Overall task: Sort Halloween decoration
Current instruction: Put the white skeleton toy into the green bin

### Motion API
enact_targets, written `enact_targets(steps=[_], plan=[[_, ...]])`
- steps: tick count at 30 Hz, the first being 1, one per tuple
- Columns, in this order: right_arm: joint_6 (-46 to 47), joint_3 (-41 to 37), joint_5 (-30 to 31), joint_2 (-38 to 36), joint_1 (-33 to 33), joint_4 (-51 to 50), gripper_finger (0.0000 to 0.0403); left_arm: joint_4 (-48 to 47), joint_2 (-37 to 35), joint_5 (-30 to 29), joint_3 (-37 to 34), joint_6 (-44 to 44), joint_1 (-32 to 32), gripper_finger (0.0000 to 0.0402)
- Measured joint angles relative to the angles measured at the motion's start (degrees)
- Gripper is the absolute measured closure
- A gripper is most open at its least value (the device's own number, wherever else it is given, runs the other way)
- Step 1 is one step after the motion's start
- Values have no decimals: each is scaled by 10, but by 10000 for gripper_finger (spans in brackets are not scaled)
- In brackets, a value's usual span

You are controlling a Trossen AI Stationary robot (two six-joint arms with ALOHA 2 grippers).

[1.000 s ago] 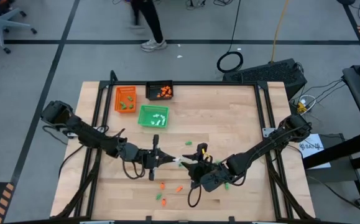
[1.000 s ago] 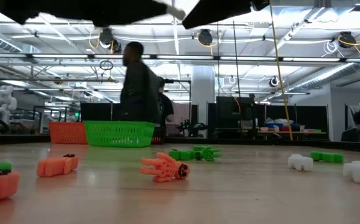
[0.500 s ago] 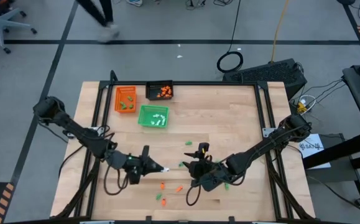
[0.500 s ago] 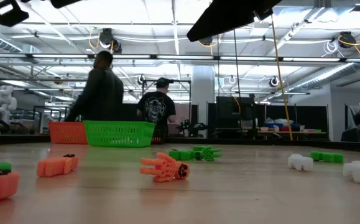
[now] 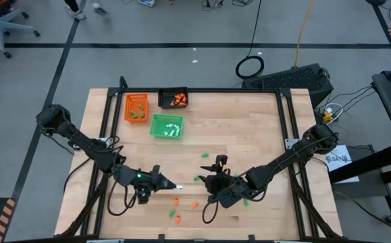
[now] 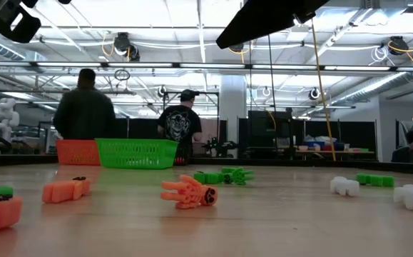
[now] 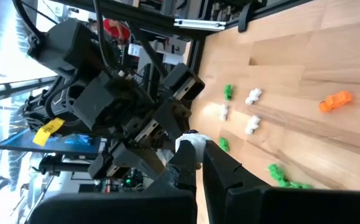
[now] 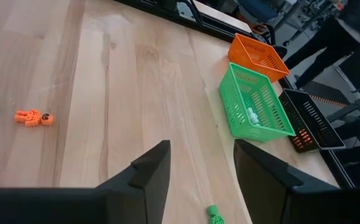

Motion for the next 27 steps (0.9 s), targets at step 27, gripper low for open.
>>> enact_targets(steps=[27], plan=[[45,0,0,0,11,-27,243,-15,0,0,0,-324,1,400]])
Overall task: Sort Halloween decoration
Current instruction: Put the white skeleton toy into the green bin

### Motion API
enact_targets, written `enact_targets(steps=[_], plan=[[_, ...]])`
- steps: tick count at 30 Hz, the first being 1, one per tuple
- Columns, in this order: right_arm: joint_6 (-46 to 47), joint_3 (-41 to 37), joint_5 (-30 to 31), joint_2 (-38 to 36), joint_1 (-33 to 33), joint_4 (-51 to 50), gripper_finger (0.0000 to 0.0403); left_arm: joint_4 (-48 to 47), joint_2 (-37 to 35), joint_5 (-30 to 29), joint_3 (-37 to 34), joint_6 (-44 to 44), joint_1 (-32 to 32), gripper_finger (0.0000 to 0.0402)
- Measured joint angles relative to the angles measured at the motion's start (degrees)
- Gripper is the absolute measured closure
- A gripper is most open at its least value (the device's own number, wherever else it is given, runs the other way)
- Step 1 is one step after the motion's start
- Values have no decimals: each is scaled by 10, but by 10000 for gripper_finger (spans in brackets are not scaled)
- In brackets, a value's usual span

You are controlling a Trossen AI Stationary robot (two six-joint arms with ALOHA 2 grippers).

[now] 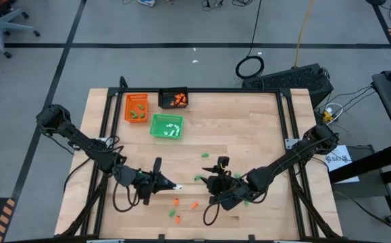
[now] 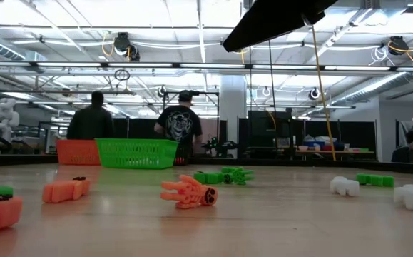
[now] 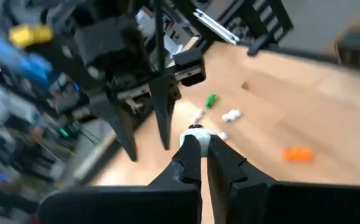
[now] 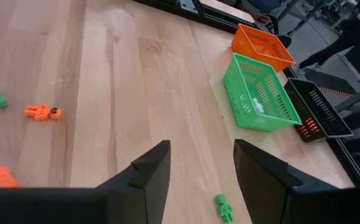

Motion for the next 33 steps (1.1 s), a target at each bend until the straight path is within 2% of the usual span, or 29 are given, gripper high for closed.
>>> enact_targets(steps=[12,18,22,24,28,33], plan=[[9,0,0,0,0,6,243,1,0,0,0,-269,0,400],[10,0,0,0,0,6,243,-1,0,0,0,-262,4,400],[3,0,0,0,1,6,243,-43,-11,55,-1,-234,26,400],[3,0,0,0,3,6,243,-65,-25,61,-1,-235,43,400],[4,0,0,0,4,3,243,-152,-61,42,-1,-242,95,400],[4,0,0,0,3,4,243,-232,-94,33,-1,-245,192,400]])
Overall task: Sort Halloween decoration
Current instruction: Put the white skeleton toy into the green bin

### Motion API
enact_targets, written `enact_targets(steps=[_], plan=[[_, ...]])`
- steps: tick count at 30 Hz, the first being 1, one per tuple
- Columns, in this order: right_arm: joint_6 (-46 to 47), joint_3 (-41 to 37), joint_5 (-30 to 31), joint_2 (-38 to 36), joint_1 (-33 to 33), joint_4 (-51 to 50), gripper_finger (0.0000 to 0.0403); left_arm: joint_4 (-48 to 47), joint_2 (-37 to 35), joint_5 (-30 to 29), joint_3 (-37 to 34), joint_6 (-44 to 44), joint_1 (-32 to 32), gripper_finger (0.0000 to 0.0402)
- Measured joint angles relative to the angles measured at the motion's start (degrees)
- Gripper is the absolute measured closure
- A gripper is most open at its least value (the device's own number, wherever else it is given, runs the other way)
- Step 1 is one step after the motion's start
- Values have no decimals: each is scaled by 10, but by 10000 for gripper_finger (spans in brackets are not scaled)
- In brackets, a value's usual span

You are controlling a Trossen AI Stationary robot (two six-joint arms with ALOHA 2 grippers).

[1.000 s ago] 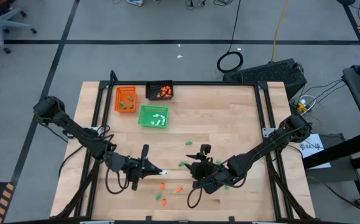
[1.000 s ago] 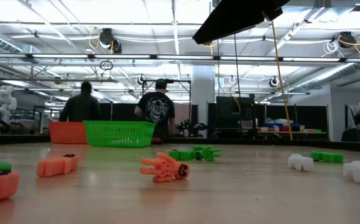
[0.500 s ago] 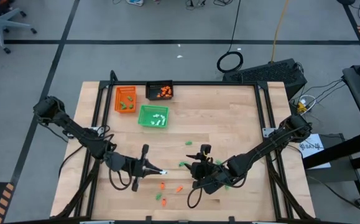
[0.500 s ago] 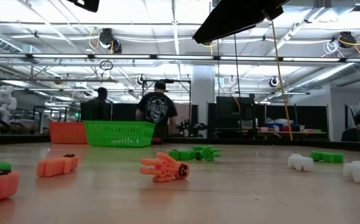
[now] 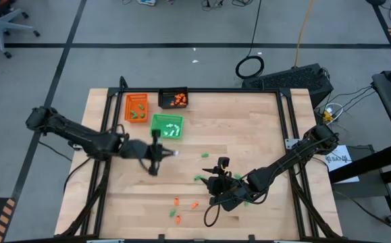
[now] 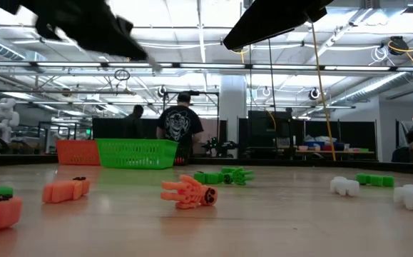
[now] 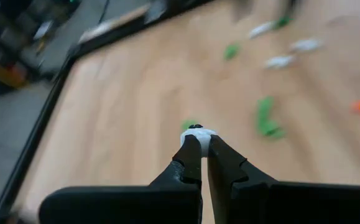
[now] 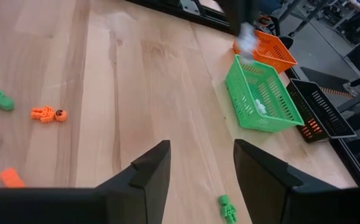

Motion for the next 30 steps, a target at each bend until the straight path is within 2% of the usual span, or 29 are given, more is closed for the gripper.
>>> enact_targets(steps=[4,11,25,30], plan=[[7,0,0,0,0,0,243,-52,-1,7,0,4,78,400],[10,0,0,0,0,-2,243,-95,6,68,0,10,181,400],[19,0,0,0,0,0,243,-96,32,74,0,30,293,400],[30,0,0,0,1,-5,243,-96,68,73,0,-12,322,396]])
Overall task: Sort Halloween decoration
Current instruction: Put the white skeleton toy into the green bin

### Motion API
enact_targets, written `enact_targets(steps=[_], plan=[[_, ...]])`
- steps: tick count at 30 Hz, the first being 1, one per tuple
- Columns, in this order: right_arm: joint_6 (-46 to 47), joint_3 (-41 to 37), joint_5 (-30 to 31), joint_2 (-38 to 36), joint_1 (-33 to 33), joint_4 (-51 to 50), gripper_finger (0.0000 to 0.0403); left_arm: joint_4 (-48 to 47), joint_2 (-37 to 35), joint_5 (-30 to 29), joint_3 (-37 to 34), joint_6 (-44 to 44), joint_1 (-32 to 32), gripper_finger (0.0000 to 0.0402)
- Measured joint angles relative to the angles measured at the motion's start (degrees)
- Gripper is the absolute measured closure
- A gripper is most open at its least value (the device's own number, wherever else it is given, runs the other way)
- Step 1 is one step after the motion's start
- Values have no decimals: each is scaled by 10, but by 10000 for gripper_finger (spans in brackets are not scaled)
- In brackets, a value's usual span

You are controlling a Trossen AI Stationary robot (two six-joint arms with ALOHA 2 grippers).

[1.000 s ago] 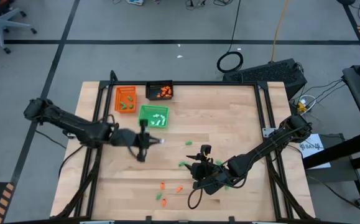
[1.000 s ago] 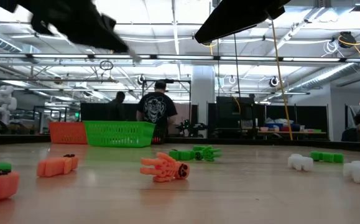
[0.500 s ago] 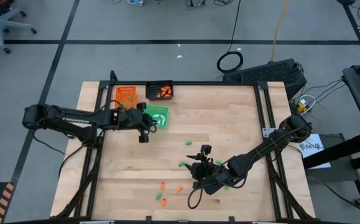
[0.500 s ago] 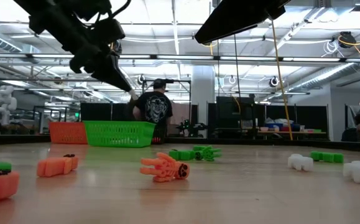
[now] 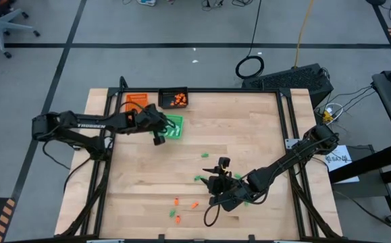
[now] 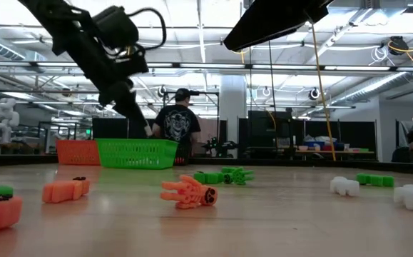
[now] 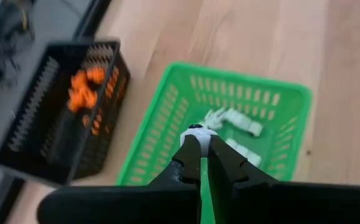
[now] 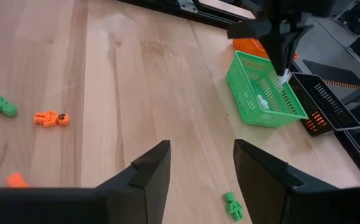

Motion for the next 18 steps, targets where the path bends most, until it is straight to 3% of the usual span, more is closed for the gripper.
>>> enact_targets(steps=[6,12,18], plan=[[0,0,0,0,0,-4,243,3,36,-2,0,-49,15,329],[24,0,-31,0,4,-7,243,10,48,-62,0,-79,14,236],[75,0,-52,-2,39,-11,243,10,4,-58,0,-172,-27,198]])
